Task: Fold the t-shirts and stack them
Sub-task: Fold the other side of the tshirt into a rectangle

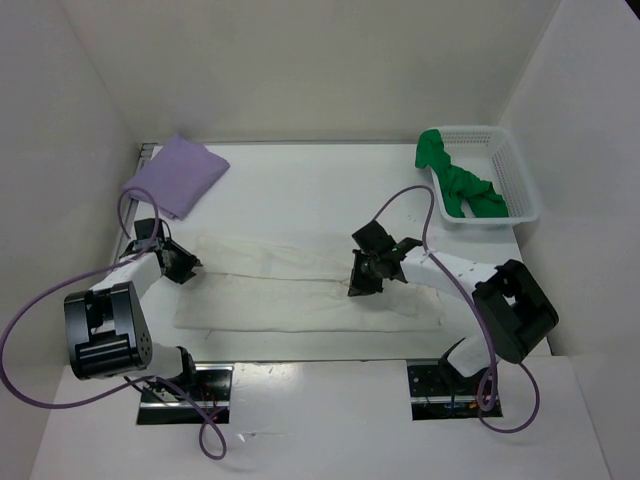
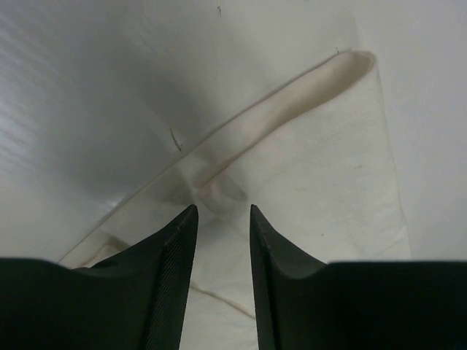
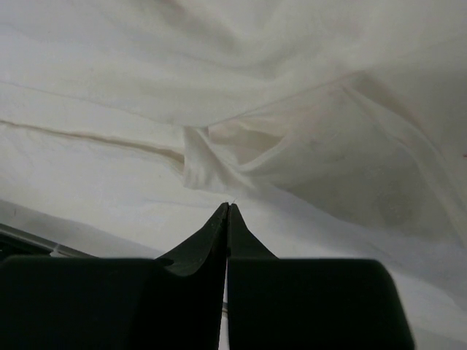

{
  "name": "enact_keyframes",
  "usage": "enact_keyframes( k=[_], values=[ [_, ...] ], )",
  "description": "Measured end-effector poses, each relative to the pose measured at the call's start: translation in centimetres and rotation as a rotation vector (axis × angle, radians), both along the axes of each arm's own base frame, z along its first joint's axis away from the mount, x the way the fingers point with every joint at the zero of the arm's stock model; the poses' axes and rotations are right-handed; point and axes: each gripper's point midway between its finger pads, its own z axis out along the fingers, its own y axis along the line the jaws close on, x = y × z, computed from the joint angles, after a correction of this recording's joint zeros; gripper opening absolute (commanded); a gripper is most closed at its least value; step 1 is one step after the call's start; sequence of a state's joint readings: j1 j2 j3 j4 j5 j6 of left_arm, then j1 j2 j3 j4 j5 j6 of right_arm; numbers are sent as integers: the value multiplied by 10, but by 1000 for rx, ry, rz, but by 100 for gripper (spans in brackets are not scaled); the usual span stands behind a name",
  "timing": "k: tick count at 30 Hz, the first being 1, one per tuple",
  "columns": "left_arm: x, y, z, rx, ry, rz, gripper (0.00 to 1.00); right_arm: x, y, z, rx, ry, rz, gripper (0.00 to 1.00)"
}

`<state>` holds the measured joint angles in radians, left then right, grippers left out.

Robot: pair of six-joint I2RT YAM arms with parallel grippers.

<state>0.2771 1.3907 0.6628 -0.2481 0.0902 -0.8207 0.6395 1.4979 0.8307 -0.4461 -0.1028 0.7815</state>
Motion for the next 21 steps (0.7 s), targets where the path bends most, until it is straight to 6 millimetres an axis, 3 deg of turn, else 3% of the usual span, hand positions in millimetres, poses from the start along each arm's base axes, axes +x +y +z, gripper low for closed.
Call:
enact_keyframes(
  k=[3, 5, 8, 10, 15, 21],
  values=[
    [5, 1, -4, -3, -6, 5, 37, -9, 4, -2, 9, 21, 7, 7],
    [7, 1, -9, -11, 3, 14, 32, -14, 6, -4, 14, 33, 7, 17],
    [11, 2, -10, -16, -4, 19, 26, -20, 4, -6, 14, 44, -4, 19],
    [12, 2, -11, -14, -7, 18, 16, -22, 2, -5, 16, 48, -13, 24],
    [13, 3, -10, -12, -9, 21, 9, -22, 2, 3, 32, 30, -13, 30],
    [21, 5, 14, 5, -60, 20, 5, -23, 5, 10, 54, 17, -4, 36]
  ],
)
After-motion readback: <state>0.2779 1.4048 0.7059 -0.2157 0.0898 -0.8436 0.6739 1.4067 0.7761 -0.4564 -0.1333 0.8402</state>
